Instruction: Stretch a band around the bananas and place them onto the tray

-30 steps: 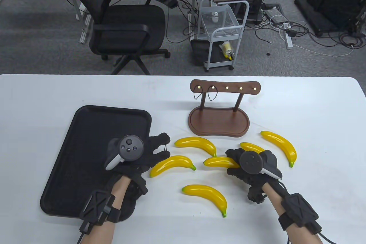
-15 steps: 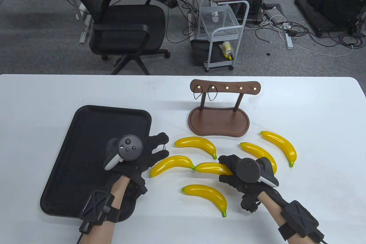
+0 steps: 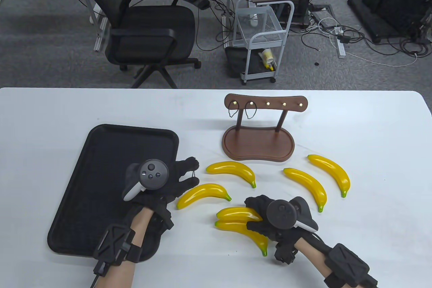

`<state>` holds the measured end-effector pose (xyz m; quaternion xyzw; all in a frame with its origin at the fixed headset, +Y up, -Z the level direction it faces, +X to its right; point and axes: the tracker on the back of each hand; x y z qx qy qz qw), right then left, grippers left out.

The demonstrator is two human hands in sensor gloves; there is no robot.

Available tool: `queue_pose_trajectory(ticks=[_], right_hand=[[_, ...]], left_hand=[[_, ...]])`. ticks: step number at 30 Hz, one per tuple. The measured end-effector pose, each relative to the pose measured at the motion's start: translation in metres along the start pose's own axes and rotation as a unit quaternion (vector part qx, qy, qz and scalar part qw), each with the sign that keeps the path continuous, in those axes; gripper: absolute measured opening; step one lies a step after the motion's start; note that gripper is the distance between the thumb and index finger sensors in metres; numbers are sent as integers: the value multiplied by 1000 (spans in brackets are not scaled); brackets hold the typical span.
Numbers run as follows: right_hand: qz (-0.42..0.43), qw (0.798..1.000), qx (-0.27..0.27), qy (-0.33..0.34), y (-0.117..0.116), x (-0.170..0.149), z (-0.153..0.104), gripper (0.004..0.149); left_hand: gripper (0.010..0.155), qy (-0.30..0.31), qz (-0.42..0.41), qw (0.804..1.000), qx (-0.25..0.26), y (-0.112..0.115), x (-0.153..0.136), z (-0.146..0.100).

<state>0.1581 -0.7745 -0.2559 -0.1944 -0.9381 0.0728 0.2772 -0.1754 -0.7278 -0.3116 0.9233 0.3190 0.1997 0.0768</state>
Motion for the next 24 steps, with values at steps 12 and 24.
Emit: queue_pose_trajectory(ticks=[12,24], right_hand=[[-31,999,31,1,-14,3,0,73],[-62,997,51,-1,-21,14,0,75]], left_hand=[[65,2,0,1000,0,0,0,0],[65,1,1,1000,0,1,0,0]])
Point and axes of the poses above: the tracker on the back of each hand, its own x axis roughly to the thumb side, its own z axis roughly from the wrist to the fingertips, y = z × x
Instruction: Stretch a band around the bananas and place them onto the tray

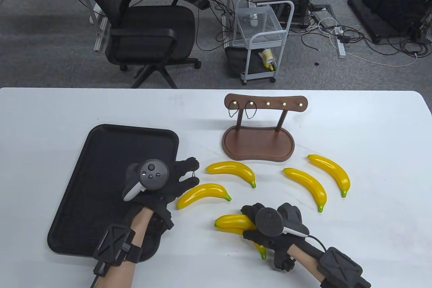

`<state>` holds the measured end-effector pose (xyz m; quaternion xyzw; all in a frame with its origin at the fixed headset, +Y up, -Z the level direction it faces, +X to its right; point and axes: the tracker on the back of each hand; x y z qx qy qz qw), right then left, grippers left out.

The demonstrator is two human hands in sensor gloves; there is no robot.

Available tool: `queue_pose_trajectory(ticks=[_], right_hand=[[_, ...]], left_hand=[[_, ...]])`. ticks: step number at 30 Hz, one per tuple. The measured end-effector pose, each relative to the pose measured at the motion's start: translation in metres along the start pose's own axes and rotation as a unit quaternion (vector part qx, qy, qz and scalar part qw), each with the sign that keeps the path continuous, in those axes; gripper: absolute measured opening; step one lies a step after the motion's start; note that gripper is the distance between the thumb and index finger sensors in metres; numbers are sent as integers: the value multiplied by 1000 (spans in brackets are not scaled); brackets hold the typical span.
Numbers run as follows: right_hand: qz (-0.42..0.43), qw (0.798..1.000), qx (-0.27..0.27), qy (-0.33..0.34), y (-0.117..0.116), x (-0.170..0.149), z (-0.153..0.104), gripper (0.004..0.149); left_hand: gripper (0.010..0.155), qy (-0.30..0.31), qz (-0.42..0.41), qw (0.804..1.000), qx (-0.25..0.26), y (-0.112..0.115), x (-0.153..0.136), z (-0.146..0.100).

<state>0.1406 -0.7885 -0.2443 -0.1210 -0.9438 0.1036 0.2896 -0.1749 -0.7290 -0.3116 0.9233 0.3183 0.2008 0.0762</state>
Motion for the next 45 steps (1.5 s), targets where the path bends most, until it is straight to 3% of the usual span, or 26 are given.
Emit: queue_pose_trajectory(ticks=[31,37,45], right_hand=[[-99,995,-25,10,-5,17,4,72],[-79,997,-23,-7,4,6,8,71],[-51,998,-44,-20,35,-5,19,70]], left_hand=[[65,4,1,1000,4,-2,-1,0],[65,7,-5,1000,5,-2,-1,0],[65,20,-11,1000,-6,1,6,2]])
Point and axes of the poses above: the tracker on the back of each hand, its own x axis roughly to the thumb side, its own z axis roughly from the wrist to the fingertips, y = z × x
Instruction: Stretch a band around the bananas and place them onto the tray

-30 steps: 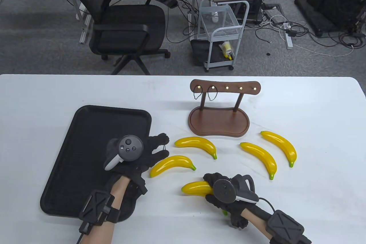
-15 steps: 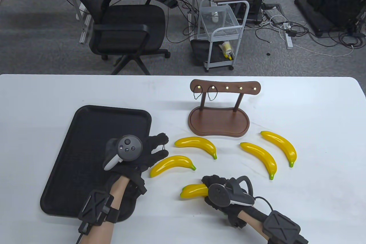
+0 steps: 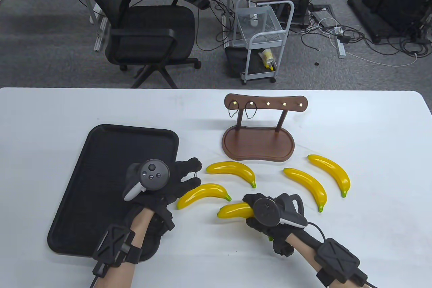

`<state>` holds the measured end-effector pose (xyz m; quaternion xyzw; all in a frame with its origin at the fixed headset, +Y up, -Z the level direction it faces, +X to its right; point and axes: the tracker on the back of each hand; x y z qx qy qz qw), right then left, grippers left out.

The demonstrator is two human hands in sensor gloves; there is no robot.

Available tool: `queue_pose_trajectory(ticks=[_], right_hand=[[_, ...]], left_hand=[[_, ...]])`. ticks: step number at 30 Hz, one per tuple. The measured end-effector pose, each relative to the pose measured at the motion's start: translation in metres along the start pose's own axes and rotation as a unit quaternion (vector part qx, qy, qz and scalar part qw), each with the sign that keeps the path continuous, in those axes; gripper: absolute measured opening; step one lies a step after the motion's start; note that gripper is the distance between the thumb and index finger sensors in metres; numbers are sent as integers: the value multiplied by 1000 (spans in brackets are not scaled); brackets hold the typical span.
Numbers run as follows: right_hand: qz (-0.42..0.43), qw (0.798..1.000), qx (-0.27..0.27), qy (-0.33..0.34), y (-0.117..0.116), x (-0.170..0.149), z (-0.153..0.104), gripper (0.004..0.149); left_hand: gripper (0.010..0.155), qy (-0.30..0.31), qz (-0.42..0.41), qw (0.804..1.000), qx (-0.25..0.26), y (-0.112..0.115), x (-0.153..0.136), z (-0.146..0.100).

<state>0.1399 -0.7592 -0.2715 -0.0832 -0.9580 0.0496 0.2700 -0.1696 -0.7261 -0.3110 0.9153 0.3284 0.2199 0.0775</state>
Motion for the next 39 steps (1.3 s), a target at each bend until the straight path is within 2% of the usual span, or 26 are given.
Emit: queue_pose_trajectory(ticks=[18,27,39], right_hand=[[17,999,-47,-10,55,-7,29,69],[44,998,-52,-6,56,-2,41,69],[42,998,-50,9,52,12,49,69]], left_hand=[[67,6,-58,998,-18,3,3,1],[69,5,-98,994,-50,12,2,4],[77,8,-96,992,-85,24,5,8]])
Point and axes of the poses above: the tracker on the back of each hand, its own x axis roughly to the thumb side, its own z axis roughly from the wrist to the fingertips, y = z × x
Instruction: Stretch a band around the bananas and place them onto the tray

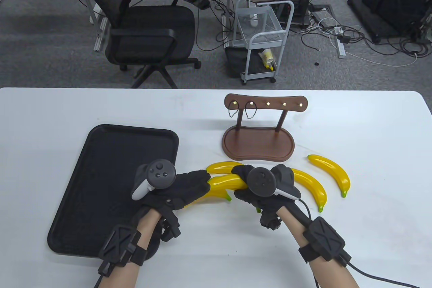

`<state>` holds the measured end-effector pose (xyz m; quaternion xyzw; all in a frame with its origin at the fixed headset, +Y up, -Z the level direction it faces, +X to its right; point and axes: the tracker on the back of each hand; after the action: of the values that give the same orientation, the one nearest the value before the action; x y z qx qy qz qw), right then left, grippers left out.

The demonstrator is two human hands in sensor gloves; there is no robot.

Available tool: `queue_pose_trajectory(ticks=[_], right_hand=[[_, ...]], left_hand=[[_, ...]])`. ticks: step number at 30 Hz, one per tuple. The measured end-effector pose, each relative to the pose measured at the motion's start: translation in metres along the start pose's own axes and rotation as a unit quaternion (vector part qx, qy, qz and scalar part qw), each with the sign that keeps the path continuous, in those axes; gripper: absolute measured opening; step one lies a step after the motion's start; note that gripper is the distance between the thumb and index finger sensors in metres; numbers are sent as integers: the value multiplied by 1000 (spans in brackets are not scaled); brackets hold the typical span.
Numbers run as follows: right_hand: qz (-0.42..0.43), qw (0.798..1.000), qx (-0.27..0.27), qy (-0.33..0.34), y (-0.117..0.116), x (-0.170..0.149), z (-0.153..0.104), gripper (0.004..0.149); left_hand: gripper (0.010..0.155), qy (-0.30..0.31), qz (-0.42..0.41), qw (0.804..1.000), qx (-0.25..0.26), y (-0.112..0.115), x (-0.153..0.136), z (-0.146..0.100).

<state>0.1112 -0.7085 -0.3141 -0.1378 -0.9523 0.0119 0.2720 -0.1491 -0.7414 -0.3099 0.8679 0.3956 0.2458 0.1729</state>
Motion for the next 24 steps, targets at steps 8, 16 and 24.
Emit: queue_pose_trajectory(ticks=[8,16,24], right_hand=[[-14,1000,-6,10,-4,7,0,69],[-27,999,-16,34,-8,21,0,69],[-39,997,-30,53,-11,30,-1,69]], left_hand=[[80,-2,-5,1000,-13,4,1,2],[83,-4,-21,999,-32,9,1,4],[82,-2,-31,998,-45,10,2,5]])
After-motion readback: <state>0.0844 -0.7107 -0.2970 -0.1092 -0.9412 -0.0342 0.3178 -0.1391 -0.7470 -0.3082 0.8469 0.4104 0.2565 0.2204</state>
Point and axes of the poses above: the tracker on the back of each hand, its own x axis roughly to the thumb side, its own z axis roughly from the wrist to the fingertips, y = z × x
